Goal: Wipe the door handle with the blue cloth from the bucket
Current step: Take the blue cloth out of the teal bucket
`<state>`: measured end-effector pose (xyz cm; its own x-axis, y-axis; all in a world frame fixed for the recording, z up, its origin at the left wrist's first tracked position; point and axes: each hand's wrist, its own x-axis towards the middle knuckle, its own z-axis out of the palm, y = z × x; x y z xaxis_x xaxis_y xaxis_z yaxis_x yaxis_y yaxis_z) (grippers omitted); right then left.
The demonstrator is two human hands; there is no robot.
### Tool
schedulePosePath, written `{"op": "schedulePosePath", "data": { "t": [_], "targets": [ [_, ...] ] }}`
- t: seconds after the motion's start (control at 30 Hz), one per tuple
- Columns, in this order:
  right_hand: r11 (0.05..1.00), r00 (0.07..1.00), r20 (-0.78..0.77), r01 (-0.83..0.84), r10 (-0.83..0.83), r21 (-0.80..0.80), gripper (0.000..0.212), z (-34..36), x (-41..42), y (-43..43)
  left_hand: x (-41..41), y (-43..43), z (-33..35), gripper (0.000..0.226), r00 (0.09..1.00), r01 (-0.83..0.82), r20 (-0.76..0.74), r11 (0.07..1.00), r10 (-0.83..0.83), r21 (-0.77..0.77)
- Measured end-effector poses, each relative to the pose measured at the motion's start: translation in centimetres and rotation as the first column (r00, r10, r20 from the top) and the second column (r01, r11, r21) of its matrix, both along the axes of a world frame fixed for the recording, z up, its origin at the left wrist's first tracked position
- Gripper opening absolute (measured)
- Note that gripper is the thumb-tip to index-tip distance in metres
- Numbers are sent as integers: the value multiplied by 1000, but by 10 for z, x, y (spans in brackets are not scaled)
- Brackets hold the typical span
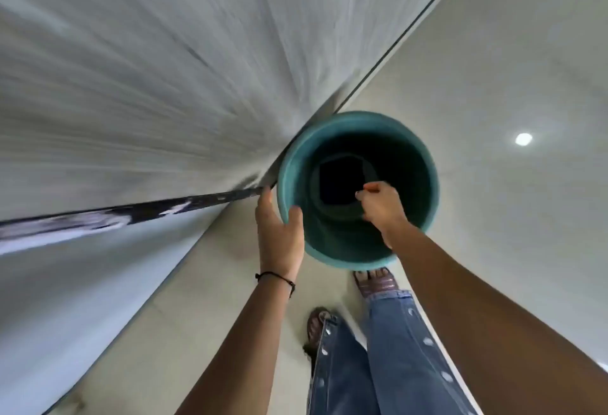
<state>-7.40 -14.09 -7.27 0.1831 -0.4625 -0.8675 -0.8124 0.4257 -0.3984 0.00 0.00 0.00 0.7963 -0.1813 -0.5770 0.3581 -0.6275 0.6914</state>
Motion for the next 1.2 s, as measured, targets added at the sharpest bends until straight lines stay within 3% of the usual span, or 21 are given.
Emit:
{"op": "schedulePosePath", "data": {
  "t": [0.13, 0.27, 0.53, 0.6, 0.67, 0.77, 0.83, 0.9, 1.0, 1.1, 1.2],
  "targets": [
    [997, 994, -86, 65, -67, -33, 49, -91, 14, -9, 4, -6, -72, 54, 987, -97, 133, 995, 94, 15],
    [994, 988, -107, 109, -111, -23, 51, -143, 26, -9, -1, -5, -94, 42, 957, -131, 259, 991, 133, -27],
    [998, 995, -83, 57, -58, -9, 52, -149, 36, -4, -3, -4, -102, 28, 947, -162, 279, 987, 161, -22],
    [998, 999, -41, 38, -37, 40, 57, -122, 36, -3, 0, -4, -100, 27, 959, -142, 250, 990, 137, 2],
    [996, 999, 16, 40, -41, 79, 49, -87, 33, -3, 5, -3, -95, 28, 977, -111, 188, 993, 100, 44],
    [963, 965, 157, 175, -210, 207, 18, -17, 19, -9, 7, -4, -72, 41, 991, -121, -40, 987, 126, 101],
    [905, 916, 213, 255, -339, 342, 28, 38, 5, -13, 1, -9, -37, 43, 964, -163, -188, 976, 189, 142],
    [876, 891, 243, 267, -383, 400, 36, 103, -12, -14, -12, -16, 25, 27, 943, -210, -249, 975, 223, 77],
    [897, 897, 299, 195, -326, 396, 39, 209, -34, -10, -32, -16, 129, 42, 862, -318, -435, 946, 261, -62],
    [915, 887, 400, 55, -229, 400, 36, 322, -47, 3, -42, 2, 245, 34, 761, -460, -610, 846, 220, -270],
    [908, 859, 493, -89, -137, 408, 37, 427, -53, 25, -52, 34, 350, 23, 813, -460, -555, 779, 176, -426]
  ]
}}
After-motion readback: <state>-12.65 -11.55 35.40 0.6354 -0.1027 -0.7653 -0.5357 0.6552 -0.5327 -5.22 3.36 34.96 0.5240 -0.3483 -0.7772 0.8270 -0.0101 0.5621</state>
